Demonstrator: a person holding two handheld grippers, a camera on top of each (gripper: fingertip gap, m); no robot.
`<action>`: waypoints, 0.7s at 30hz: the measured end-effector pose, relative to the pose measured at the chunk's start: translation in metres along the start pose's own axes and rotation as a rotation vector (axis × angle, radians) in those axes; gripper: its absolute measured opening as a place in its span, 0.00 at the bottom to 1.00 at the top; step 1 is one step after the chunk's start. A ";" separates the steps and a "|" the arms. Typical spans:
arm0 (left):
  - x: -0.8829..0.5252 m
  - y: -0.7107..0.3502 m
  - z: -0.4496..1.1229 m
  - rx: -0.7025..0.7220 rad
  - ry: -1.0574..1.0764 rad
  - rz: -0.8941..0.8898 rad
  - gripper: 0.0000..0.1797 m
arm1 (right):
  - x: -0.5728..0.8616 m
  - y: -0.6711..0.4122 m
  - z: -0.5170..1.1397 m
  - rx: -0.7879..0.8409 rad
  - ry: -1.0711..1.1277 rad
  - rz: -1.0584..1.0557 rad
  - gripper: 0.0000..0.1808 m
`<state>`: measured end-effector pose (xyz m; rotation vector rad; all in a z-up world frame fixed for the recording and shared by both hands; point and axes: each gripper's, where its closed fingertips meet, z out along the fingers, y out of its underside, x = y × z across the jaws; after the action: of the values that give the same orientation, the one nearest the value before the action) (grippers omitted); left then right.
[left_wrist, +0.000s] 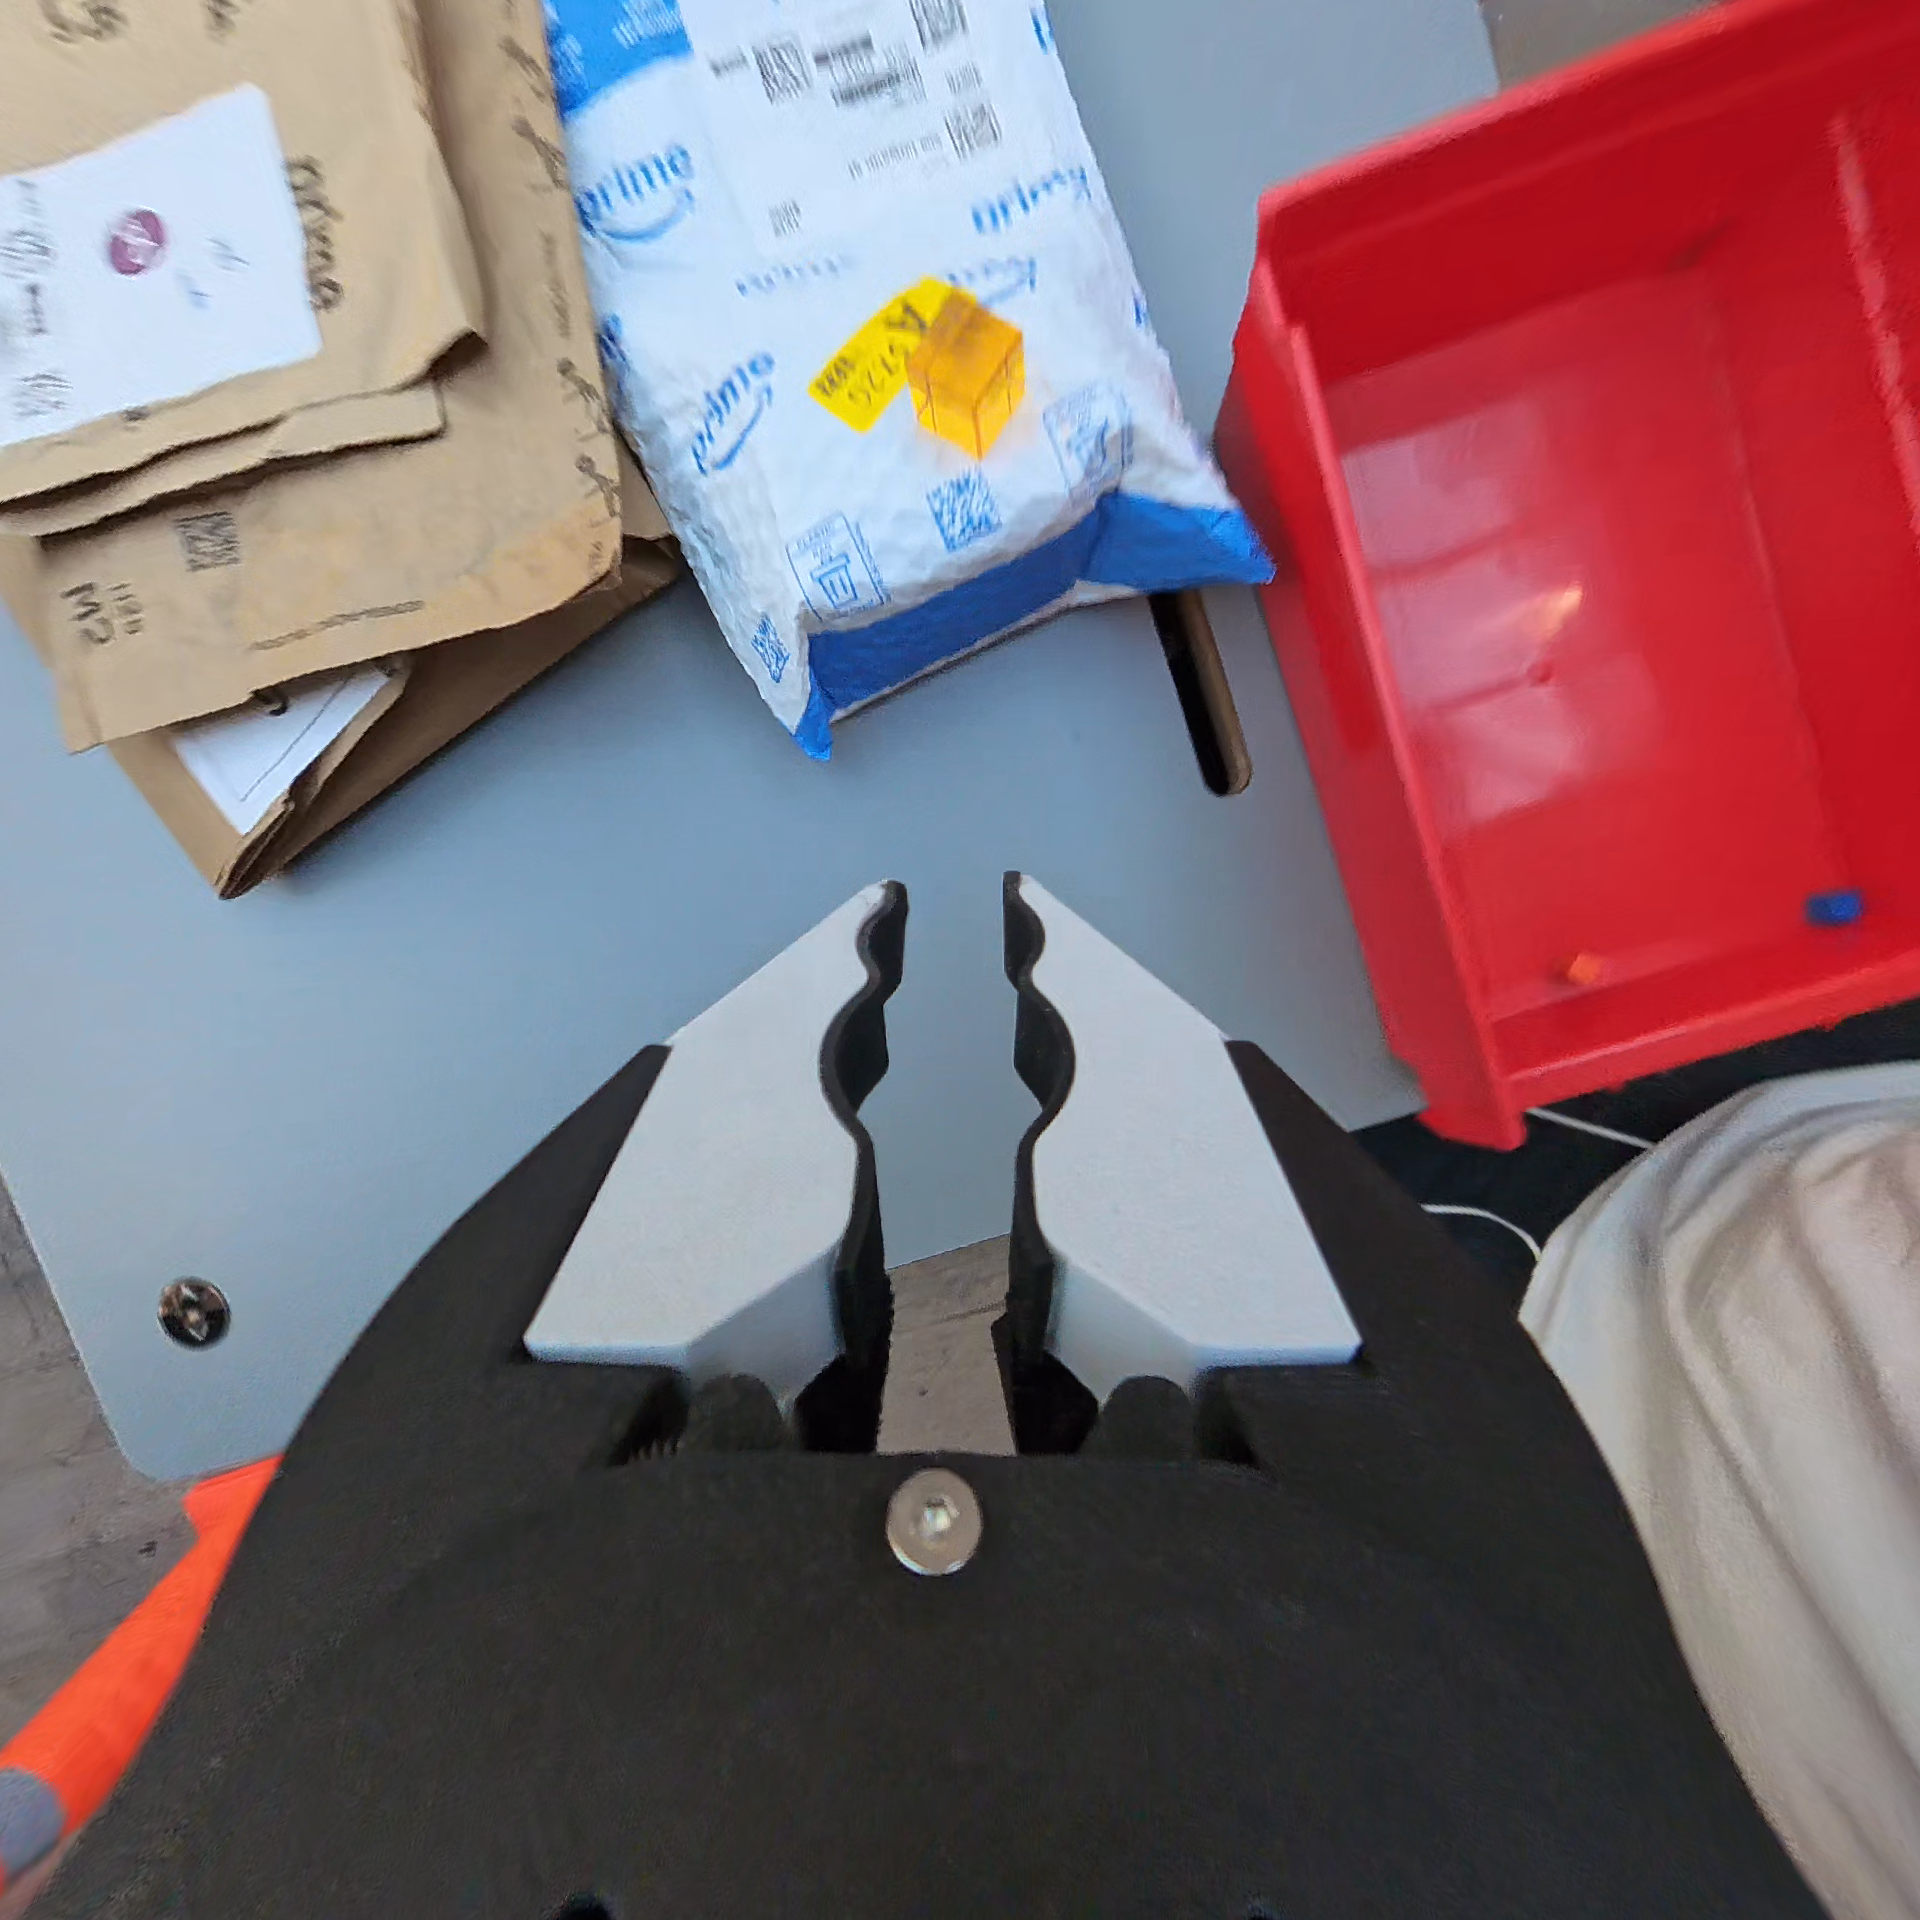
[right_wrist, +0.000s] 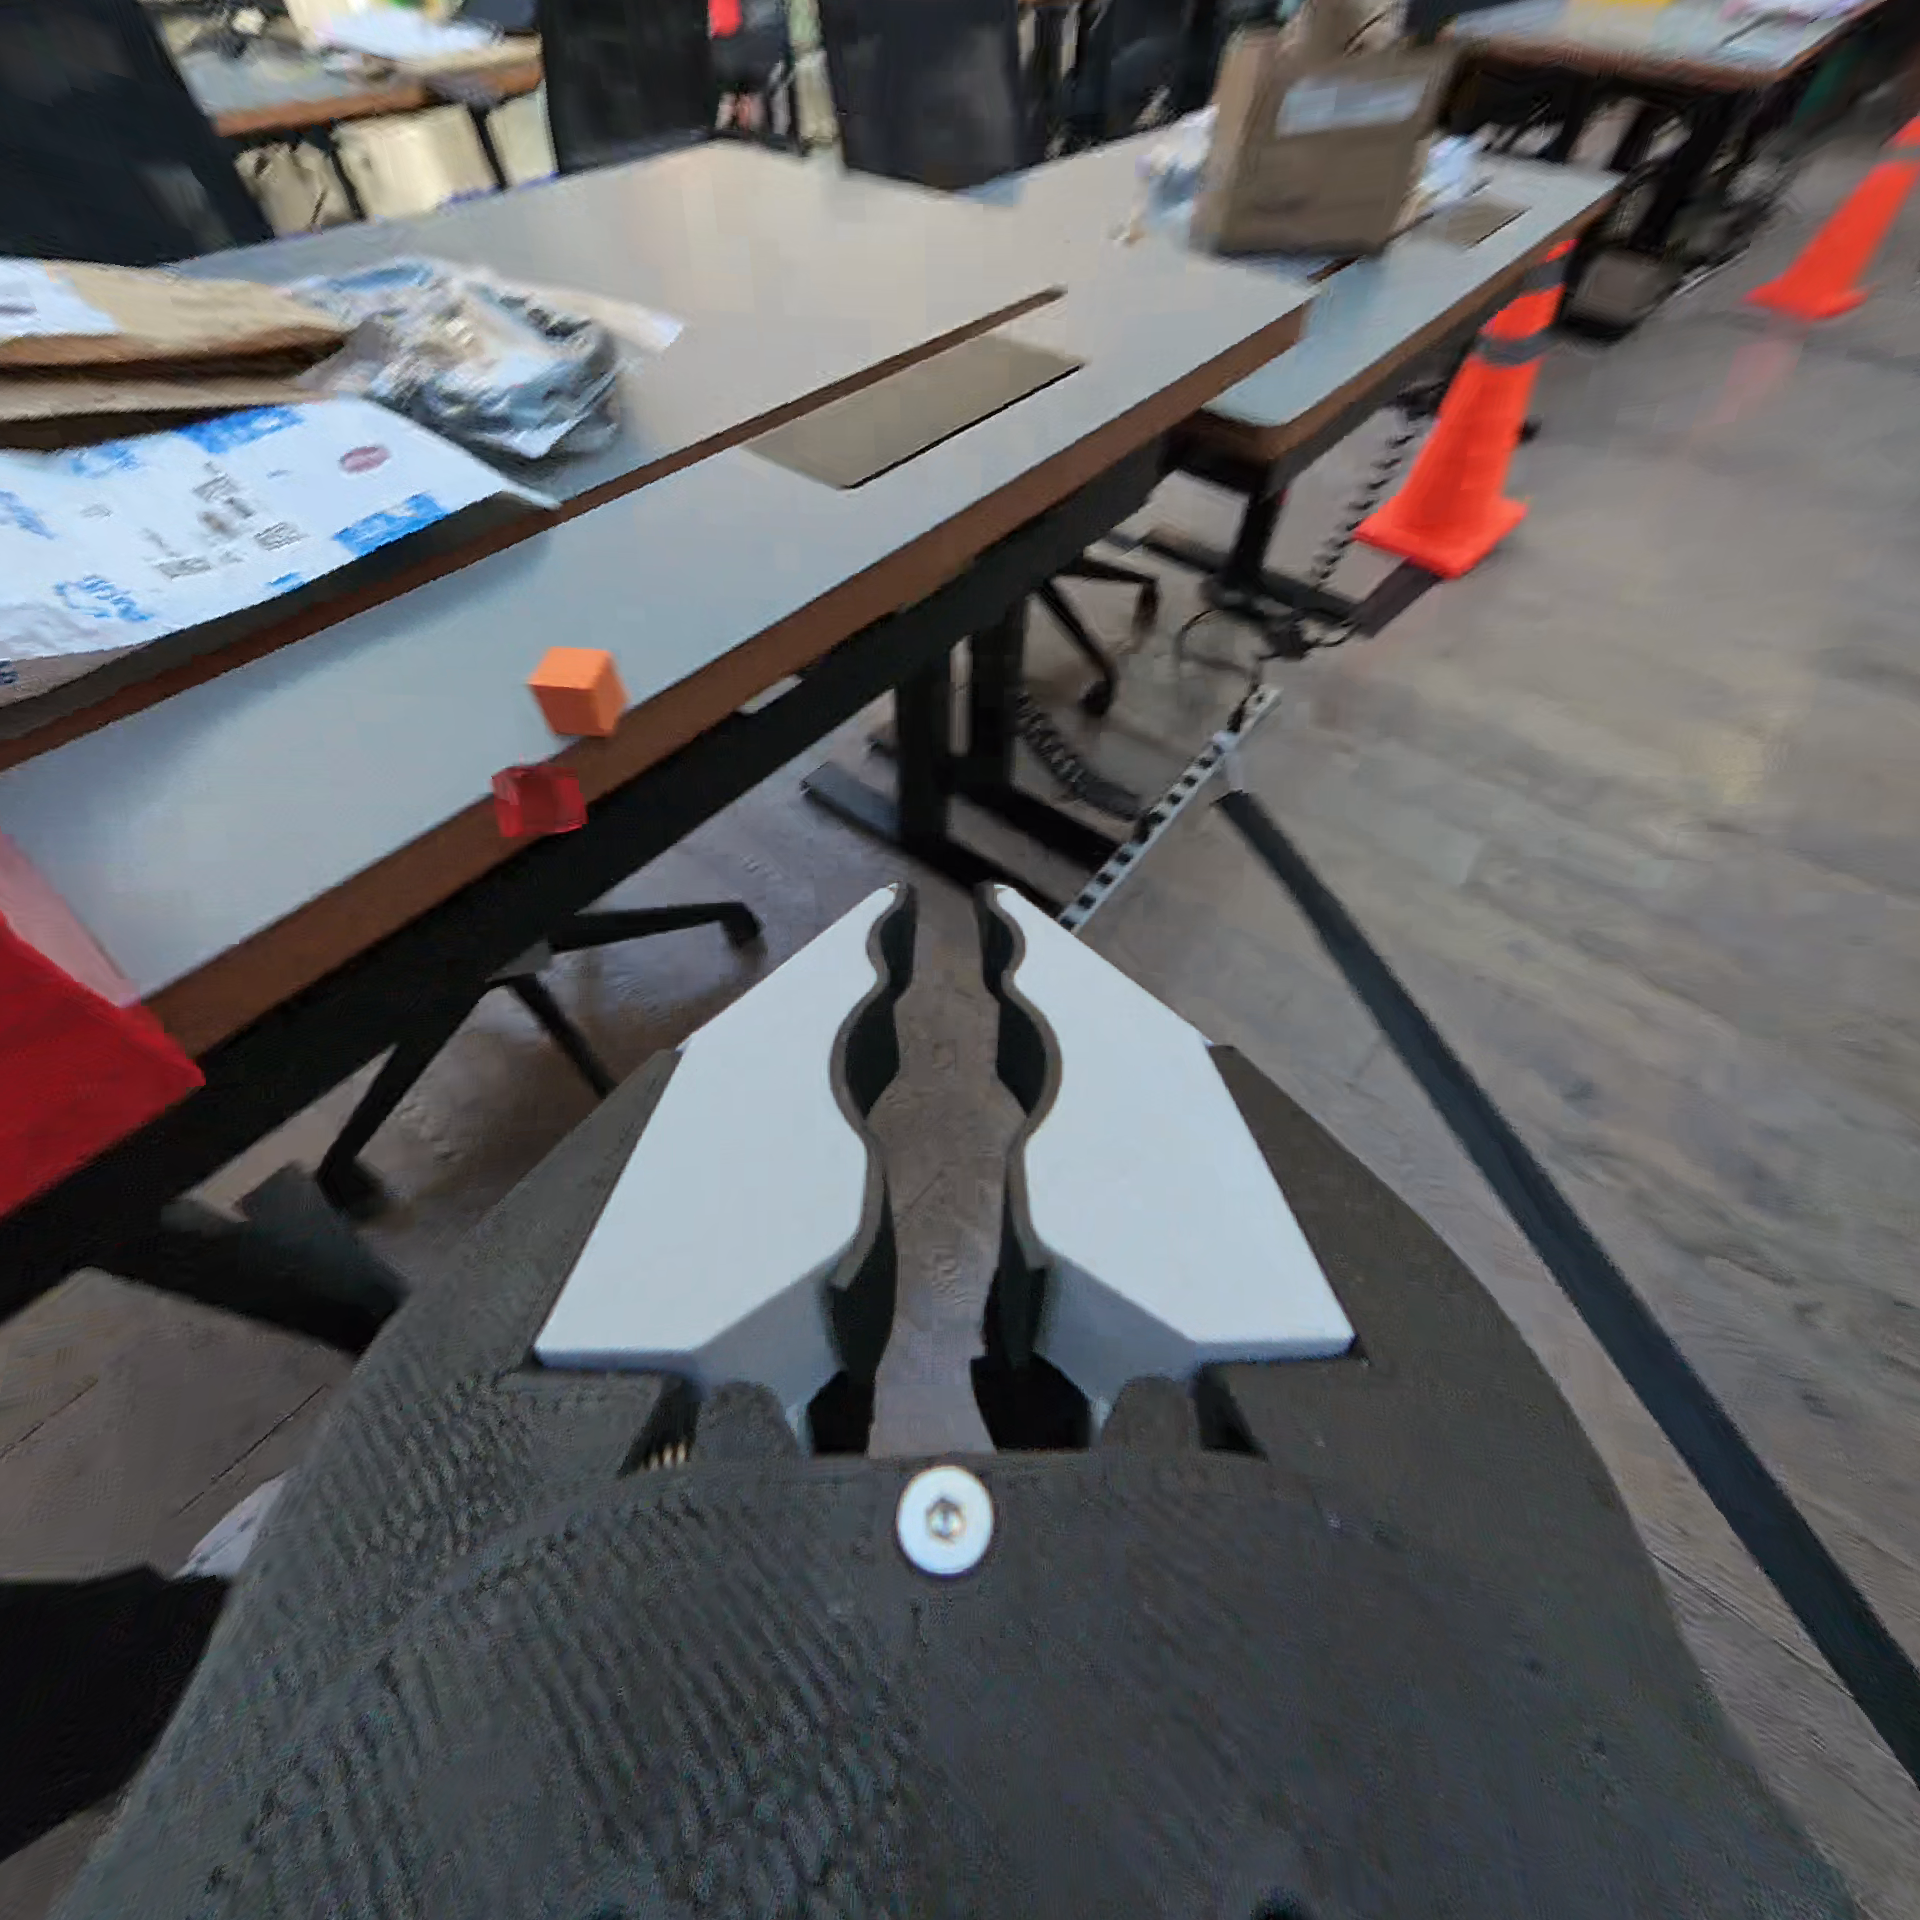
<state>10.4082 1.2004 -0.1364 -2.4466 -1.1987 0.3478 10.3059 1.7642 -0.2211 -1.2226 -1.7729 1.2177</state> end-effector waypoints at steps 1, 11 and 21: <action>0.012 -0.012 -0.016 0.058 -0.043 -0.053 0.10 | 0.025 0.010 -0.036 0.038 0.037 0.007 0.11; 0.284 -0.246 -0.061 0.417 0.064 -0.067 0.14 | 0.187 0.189 -0.311 -0.249 0.016 0.325 0.27; 0.468 -0.375 0.041 0.464 0.265 0.070 0.20 | 0.291 0.172 -0.249 -0.267 -0.102 0.297 0.25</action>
<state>10.4127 1.7911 -0.0275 -2.0561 -0.8143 0.2732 10.4794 2.1397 -0.2914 -1.6518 -1.9244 1.2529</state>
